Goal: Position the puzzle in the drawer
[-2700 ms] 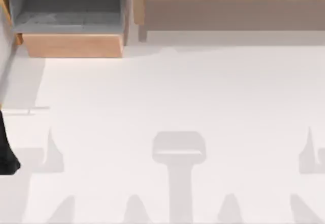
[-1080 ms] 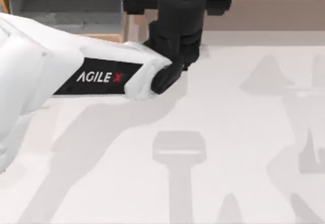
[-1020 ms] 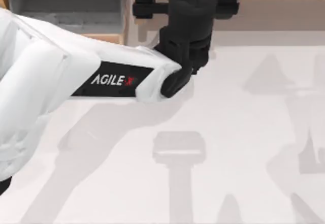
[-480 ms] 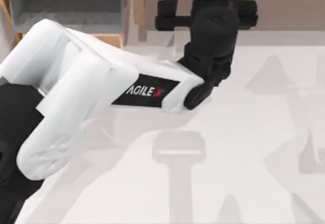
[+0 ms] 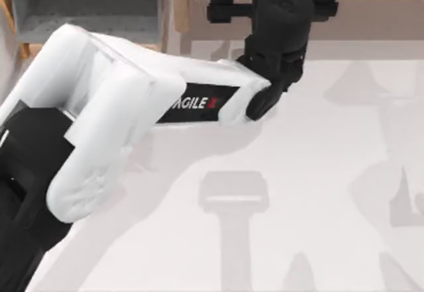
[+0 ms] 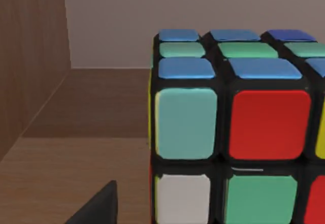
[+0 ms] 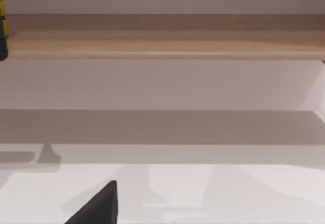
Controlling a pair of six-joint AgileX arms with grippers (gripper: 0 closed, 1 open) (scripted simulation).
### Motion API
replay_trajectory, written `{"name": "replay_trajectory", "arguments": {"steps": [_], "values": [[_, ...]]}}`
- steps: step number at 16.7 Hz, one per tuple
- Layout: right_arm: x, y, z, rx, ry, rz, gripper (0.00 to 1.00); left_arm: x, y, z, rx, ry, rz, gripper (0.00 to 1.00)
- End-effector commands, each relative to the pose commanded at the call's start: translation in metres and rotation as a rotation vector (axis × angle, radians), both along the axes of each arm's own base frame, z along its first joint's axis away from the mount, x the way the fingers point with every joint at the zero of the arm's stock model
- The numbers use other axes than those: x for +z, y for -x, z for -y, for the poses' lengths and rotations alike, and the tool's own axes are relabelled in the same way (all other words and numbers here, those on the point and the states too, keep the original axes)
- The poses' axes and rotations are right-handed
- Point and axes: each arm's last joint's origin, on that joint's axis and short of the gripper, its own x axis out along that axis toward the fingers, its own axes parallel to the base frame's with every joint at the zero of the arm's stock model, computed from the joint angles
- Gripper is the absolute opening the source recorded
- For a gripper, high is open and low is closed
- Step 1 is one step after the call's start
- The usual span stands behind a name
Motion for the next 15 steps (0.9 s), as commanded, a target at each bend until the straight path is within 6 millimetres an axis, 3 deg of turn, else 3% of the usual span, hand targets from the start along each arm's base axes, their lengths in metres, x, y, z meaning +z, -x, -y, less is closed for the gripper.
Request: {"name": "replay_trajectory", "arguments": {"steps": [4, 8, 15], "values": [[0.000, 0.000, 0.000, 0.000, 0.000, 0.000, 1.00, 0.000, -0.023, -0.001, 0.000, 0.000, 0.000, 1.00], [0.000, 0.000, 0.000, 0.000, 0.000, 0.000, 1.00, 0.000, -0.025, -0.001, 0.000, 0.000, 0.000, 1.00], [0.000, 0.000, 0.000, 0.000, 0.000, 0.000, 1.00, 0.000, -0.025, -0.001, 0.000, 0.000, 0.000, 0.47]]}}
